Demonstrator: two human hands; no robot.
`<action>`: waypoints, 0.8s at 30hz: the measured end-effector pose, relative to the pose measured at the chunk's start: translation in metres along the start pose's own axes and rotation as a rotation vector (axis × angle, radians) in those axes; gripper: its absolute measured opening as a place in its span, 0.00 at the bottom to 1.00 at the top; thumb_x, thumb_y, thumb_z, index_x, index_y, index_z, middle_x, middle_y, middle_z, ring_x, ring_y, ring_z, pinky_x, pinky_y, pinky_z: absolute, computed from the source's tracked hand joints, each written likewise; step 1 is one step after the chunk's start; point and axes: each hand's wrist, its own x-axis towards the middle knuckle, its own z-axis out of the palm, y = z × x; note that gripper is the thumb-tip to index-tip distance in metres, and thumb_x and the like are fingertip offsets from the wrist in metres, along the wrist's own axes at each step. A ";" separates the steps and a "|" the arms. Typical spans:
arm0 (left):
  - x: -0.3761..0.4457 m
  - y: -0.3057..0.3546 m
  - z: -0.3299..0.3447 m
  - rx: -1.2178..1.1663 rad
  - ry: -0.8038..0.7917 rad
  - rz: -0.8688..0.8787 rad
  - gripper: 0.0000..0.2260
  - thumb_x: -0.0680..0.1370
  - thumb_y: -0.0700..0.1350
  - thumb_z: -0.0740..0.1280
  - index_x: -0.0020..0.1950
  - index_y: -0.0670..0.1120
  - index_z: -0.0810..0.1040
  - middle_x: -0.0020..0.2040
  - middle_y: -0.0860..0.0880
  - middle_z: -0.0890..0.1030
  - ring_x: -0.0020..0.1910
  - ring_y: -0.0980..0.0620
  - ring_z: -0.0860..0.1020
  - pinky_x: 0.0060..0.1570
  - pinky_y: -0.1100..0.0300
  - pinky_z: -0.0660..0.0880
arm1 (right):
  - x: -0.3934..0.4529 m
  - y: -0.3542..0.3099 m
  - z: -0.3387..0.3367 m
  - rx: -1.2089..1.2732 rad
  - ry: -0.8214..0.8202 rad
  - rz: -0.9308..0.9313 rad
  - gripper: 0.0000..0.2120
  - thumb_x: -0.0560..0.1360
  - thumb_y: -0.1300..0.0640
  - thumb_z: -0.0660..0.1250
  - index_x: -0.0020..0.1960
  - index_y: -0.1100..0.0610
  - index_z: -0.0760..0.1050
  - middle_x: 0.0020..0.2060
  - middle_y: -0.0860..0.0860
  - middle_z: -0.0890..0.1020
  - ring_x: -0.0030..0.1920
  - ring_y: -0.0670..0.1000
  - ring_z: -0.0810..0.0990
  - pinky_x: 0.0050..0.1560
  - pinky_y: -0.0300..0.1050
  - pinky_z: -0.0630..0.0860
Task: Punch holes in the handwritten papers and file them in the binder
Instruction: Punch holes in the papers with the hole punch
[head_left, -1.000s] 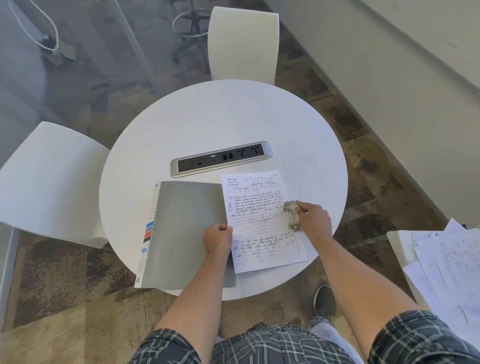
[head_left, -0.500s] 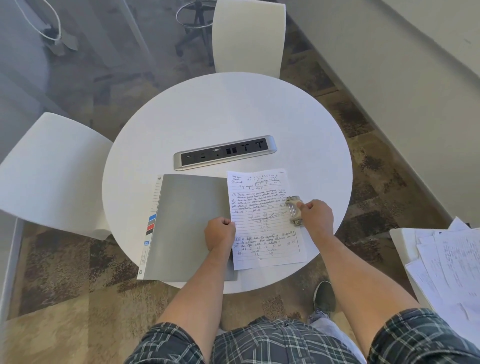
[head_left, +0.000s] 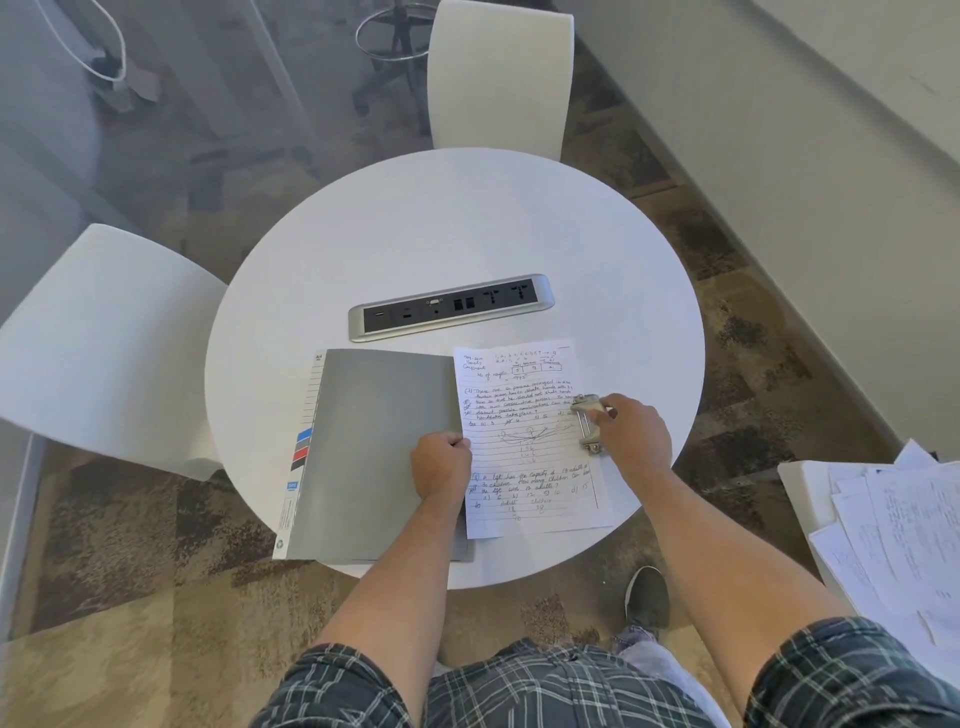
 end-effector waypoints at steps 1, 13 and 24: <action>0.001 0.001 -0.001 -0.004 0.005 0.000 0.08 0.78 0.39 0.69 0.39 0.42 0.84 0.39 0.45 0.86 0.36 0.47 0.79 0.40 0.58 0.76 | 0.001 0.000 -0.001 0.009 -0.002 0.006 0.15 0.81 0.47 0.68 0.65 0.52 0.82 0.54 0.52 0.87 0.47 0.53 0.83 0.47 0.46 0.78; 0.004 0.006 -0.002 0.098 0.035 0.023 0.01 0.75 0.39 0.72 0.44 0.44 0.82 0.43 0.48 0.85 0.44 0.45 0.82 0.41 0.59 0.75 | 0.010 -0.001 -0.009 -0.012 -0.027 0.030 0.13 0.78 0.45 0.73 0.58 0.50 0.83 0.53 0.51 0.87 0.50 0.55 0.84 0.52 0.50 0.81; 0.017 0.000 -0.006 0.078 -0.023 0.021 0.04 0.74 0.39 0.75 0.44 0.42 0.82 0.45 0.46 0.86 0.44 0.45 0.82 0.45 0.57 0.78 | 0.010 -0.001 -0.007 0.042 -0.046 0.081 0.10 0.77 0.44 0.73 0.54 0.48 0.81 0.49 0.48 0.85 0.47 0.54 0.83 0.46 0.45 0.74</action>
